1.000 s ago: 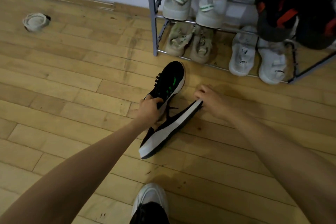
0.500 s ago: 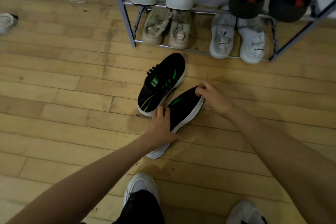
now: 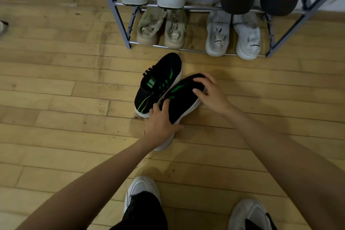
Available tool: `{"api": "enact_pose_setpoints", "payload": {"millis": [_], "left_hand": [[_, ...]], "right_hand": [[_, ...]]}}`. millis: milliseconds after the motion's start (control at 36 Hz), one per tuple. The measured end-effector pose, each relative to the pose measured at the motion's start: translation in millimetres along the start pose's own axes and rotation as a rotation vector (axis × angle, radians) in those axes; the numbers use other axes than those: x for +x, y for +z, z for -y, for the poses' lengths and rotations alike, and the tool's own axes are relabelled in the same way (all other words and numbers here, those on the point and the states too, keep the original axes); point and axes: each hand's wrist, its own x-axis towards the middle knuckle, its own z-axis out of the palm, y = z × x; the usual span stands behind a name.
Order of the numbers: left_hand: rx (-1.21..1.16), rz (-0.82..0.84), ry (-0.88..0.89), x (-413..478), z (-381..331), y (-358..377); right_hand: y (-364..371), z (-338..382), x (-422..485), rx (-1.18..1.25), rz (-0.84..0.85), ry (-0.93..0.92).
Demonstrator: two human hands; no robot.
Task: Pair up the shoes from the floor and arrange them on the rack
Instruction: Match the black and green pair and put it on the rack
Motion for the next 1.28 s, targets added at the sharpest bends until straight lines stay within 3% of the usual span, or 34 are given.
{"api": "enact_pose_setpoints", "payload": {"millis": [111,333,611,917,1139,1278], "left_hand": [[-0.043,-0.089,-0.025,6.3,-1.0,-23.2],[-0.075,-0.227,-0.107,21.7,19.4,-71.9],[-0.129,-0.233,-0.342,52.7,79.7,-98.4],[-0.157,-0.154,-0.452,60.3,93.4,-83.4],[-0.181,-0.147,-0.412,62.6,66.7,-72.8],[-0.136,-0.085,-0.409,66.8,38.7,-52.7]], "right_hand": [[6.1,26.3,16.7,0.067,-0.095,0.016],[24.8,70.0,47.0,0.341,-0.067,0.047],[75.3,71.7,70.6,0.090,0.110,0.472],[116.0,70.4,77.9,0.300,0.038,0.736],[84.7,53.3,65.8,0.196,0.008,0.667],[33.4,13.0,34.1,-0.005,0.048,0.643]]}}
